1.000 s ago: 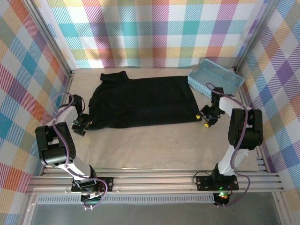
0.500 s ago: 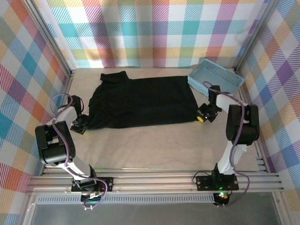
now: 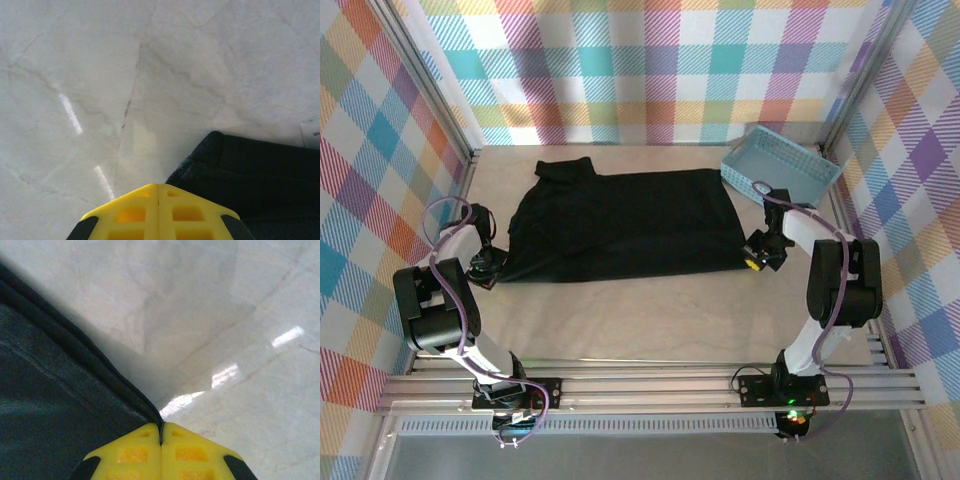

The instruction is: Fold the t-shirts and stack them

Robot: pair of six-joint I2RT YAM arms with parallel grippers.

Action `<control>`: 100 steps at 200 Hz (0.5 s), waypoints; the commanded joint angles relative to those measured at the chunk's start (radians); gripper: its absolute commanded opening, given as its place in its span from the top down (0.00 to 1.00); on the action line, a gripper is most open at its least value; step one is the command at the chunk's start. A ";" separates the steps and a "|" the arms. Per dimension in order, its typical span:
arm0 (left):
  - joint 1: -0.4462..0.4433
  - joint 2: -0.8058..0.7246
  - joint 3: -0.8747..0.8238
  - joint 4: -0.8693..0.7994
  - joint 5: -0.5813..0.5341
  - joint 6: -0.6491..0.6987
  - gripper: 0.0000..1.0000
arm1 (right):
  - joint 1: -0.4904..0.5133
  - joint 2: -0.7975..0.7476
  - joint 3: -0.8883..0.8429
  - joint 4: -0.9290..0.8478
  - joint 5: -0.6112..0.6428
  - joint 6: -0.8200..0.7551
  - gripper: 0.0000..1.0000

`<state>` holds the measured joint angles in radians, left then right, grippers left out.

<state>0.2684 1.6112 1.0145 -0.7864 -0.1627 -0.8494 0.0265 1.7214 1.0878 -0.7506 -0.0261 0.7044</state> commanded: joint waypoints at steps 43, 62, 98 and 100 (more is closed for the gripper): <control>0.003 -0.153 -0.143 -0.109 -0.020 -0.051 1.00 | 0.004 -0.167 -0.146 -0.109 0.082 0.094 1.00; 0.002 -0.212 -0.194 -0.128 -0.014 -0.082 1.00 | 0.007 -0.220 -0.191 -0.162 0.089 0.132 1.00; 0.002 -0.285 -0.248 -0.180 -0.034 -0.168 1.00 | 0.009 -0.342 -0.251 -0.268 0.123 0.189 1.00; 0.002 -0.288 -0.251 -0.180 -0.036 -0.175 1.00 | 0.008 -0.349 -0.256 -0.272 0.124 0.192 1.00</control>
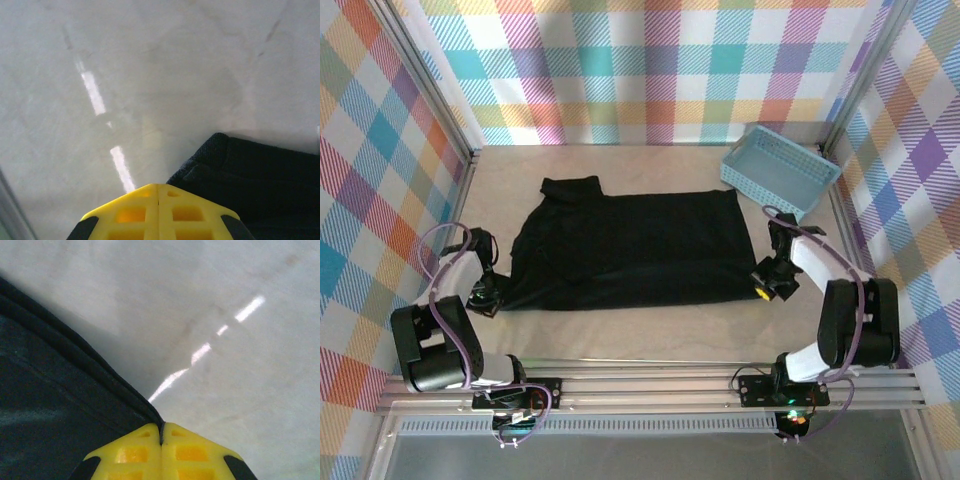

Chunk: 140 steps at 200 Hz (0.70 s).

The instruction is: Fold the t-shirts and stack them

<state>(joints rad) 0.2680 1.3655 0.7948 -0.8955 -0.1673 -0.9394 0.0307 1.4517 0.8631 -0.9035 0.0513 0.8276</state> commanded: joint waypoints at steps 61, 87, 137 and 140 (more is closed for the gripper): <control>0.002 -0.162 -0.109 -0.082 -0.065 -0.251 1.00 | 0.003 -0.172 -0.140 -0.121 0.029 0.073 1.00; 0.003 -0.169 -0.131 -0.064 -0.049 -0.223 0.97 | 0.002 -0.176 -0.155 -0.100 0.012 0.057 1.00; -0.113 -0.206 0.030 -0.156 -0.078 -0.200 0.42 | 0.006 -0.200 -0.028 -0.062 -0.006 -0.080 0.57; -0.138 -0.209 0.053 -0.171 -0.088 -0.207 0.41 | 0.008 -0.208 -0.020 -0.059 -0.010 -0.091 0.56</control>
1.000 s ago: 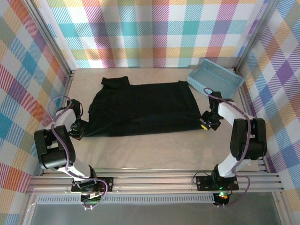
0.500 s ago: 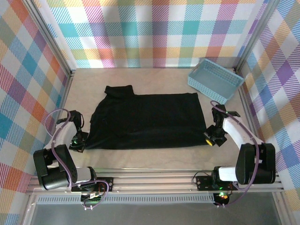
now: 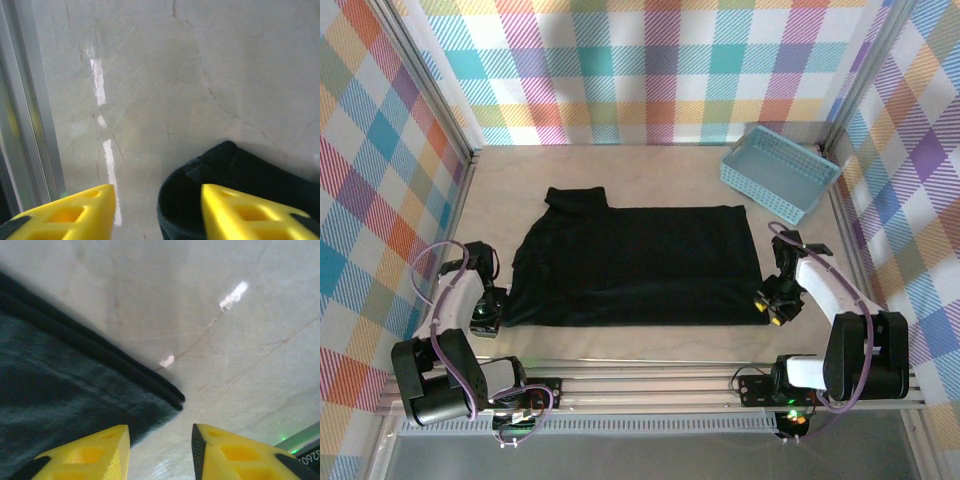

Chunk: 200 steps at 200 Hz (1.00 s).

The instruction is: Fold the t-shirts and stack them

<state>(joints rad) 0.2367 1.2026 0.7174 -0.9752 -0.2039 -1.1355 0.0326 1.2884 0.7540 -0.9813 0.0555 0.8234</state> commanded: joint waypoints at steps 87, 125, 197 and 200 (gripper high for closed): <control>-0.635 -0.020 -0.007 0.345 0.259 -0.432 0.33 | 0.210 -0.011 0.111 0.426 -0.569 -0.200 0.45; -0.647 0.097 -0.004 0.436 0.257 -0.410 0.38 | 0.224 0.030 0.122 0.428 -0.580 -0.213 0.46; -0.657 0.200 0.040 0.489 0.230 -0.376 0.85 | 0.223 0.037 0.129 0.413 -0.563 -0.216 0.51; -0.656 0.205 0.052 0.479 0.228 -0.367 0.87 | 0.224 0.037 0.129 0.412 -0.563 -0.215 0.51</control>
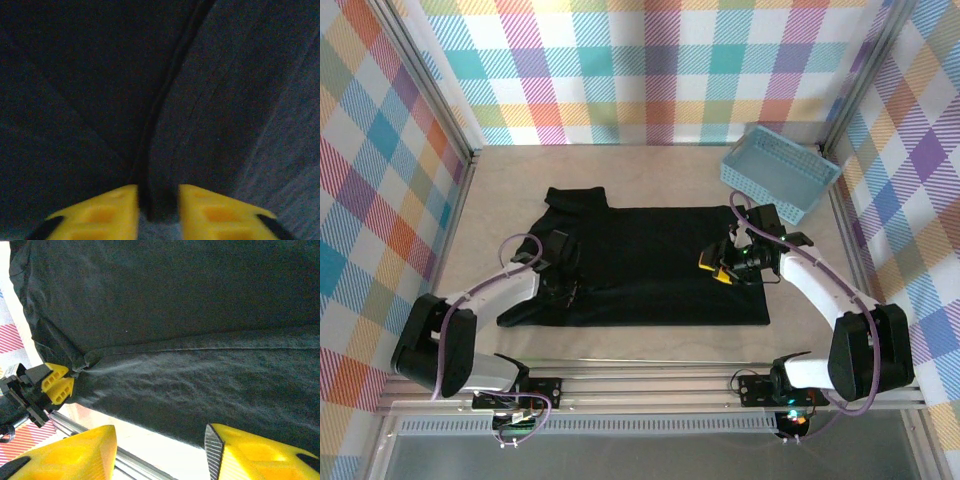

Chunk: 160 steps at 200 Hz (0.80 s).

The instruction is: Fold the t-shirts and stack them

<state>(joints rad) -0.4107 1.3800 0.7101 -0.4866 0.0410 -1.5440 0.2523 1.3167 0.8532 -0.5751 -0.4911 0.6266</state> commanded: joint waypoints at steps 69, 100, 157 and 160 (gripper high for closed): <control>-0.048 0.392 0.548 -0.375 -0.024 0.493 1.00 | 0.004 0.033 0.052 0.001 -0.013 0.001 0.55; -0.092 0.564 0.760 -0.516 -0.074 0.637 1.00 | 0.002 0.033 0.055 -0.008 -0.009 0.004 0.55; -0.133 0.587 0.853 -0.503 -0.208 0.760 0.64 | 0.004 0.024 0.045 -0.023 -0.012 0.000 0.54; -0.136 0.580 0.857 -0.500 -0.219 0.767 0.57 | 0.004 0.024 0.044 -0.024 -0.014 0.000 0.54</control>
<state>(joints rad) -0.5282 1.9942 1.5146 -0.9543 -0.0814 -0.8799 0.2523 1.3472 0.8776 -0.5804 -0.4908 0.6273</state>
